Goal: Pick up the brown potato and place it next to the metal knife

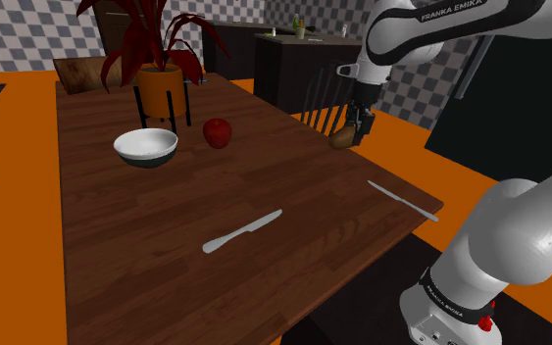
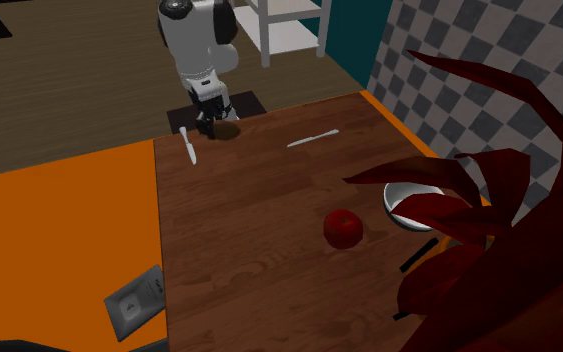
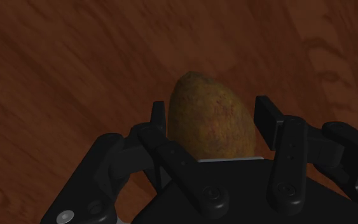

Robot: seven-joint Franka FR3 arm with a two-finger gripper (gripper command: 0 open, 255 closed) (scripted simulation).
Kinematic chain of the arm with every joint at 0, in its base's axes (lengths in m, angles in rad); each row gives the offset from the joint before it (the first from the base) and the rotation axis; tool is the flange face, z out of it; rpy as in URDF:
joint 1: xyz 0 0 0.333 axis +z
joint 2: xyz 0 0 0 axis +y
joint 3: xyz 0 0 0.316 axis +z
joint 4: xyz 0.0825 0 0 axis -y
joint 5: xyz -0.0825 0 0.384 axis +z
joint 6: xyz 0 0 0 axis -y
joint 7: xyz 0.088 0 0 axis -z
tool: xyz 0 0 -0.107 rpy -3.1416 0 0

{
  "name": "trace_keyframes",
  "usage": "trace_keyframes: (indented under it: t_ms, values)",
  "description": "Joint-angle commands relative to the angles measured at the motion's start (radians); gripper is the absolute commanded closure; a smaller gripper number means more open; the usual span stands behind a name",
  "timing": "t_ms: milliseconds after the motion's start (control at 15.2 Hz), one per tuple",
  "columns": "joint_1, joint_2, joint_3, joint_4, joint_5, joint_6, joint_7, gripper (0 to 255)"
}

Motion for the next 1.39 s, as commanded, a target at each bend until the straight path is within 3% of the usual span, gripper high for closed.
trace_keyframes:
  t_ms: [0,198,1320]
  values:
    - [-0.027,-0.054,-0.024,-0.037,-0.027,-0.015,-0.033,255]
    - [-0.067,-0.11,-0.065,-0.071,-0.067,-0.034,-0.088,255]
    - [-0.066,-0.012,-0.109,-0.234,-0.078,0.225,-0.102,255]
